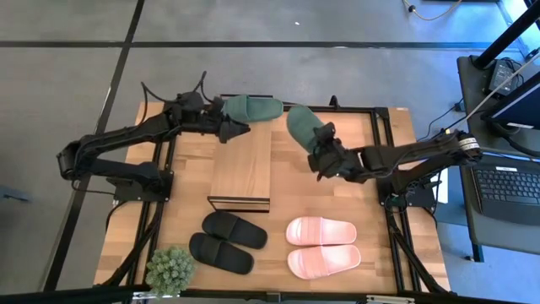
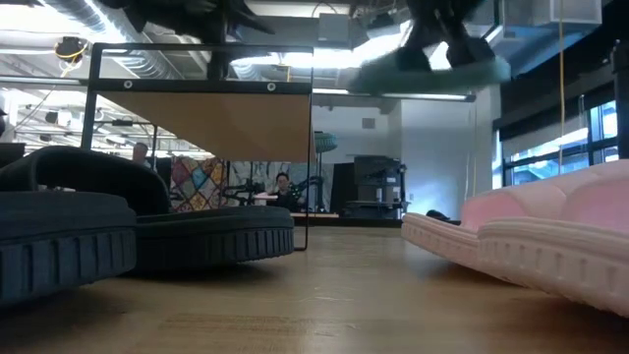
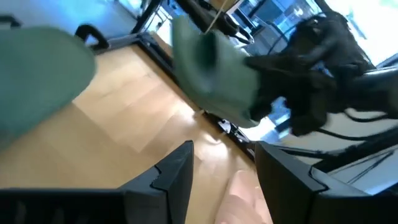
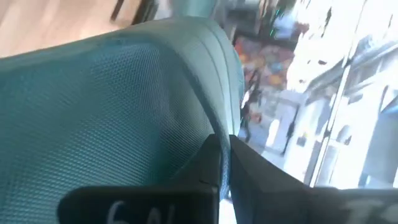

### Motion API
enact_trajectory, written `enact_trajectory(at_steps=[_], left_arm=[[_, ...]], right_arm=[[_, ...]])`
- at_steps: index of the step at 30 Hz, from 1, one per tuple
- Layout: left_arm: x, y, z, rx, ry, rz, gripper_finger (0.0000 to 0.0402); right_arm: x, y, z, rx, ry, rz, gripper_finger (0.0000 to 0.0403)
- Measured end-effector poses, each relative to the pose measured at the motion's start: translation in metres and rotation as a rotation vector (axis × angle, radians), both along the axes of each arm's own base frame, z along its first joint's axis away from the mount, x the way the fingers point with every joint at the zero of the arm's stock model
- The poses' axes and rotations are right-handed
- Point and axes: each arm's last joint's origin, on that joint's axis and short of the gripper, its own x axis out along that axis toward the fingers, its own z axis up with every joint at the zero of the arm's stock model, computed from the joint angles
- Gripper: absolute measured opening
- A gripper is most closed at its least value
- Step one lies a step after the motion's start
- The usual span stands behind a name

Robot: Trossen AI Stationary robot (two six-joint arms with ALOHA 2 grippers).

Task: Pick and place slides into the shelf
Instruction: Put the green slipper on the shelf

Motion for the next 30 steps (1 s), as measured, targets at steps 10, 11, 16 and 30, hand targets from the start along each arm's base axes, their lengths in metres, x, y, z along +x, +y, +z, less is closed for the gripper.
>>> enact_trajectory(at_steps=[10, 11, 16, 30], left_arm=[[0.000, 0.010, 0.005, -0.105, -0.093, -0.069, 0.0161], [0.000, 0.010, 0.006, -0.115, -0.107, -0.078, 0.0161], [0.003, 0.006, 0.011, -0.120, -0.148, -0.102, 0.0161], [0.020, 0.007, -0.004, -0.225, -0.098, -0.103, 0.0161]], right_arm=[[0.021, 0.011, 0.037, 0.042, -0.153, 0.367, 0.0015], [0.021, 0.011, 0.037, 0.045, -0.153, 0.379, 0.0014], [0.024, 0.012, 0.034, 0.052, -0.145, 0.394, 0.0014], [0.035, 0.014, 0.022, 0.029, -0.078, 0.418, 0.0014]])
